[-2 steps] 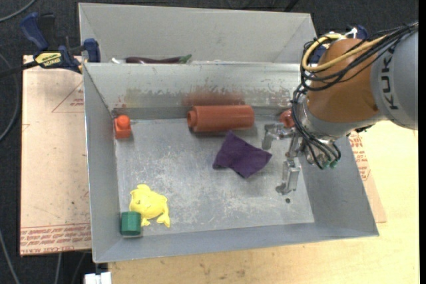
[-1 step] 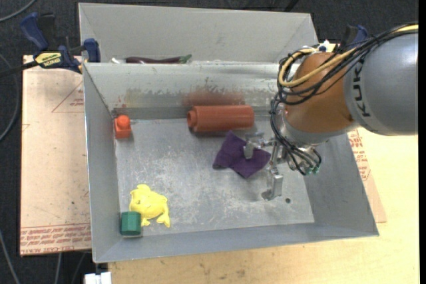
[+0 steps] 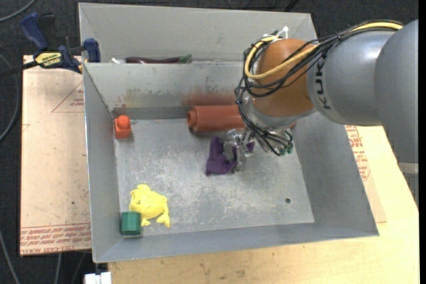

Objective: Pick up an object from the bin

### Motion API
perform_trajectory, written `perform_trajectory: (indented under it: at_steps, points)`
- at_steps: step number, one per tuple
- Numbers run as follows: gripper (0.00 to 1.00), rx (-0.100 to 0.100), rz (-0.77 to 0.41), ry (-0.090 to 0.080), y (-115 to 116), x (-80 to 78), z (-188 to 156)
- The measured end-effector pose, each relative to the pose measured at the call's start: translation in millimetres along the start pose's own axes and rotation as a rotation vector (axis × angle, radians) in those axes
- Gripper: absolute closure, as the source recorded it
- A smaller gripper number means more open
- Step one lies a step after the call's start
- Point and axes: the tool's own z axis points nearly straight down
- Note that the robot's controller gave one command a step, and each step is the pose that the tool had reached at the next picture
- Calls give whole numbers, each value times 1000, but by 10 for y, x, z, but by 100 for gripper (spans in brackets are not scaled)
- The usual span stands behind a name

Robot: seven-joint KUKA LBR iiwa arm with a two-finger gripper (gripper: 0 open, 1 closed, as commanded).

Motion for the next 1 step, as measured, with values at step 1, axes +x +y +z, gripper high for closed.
perform_trajectory:
  at_steps: [1]
  points:
    - [100, 0, 0, 0, 0, 0, 0]
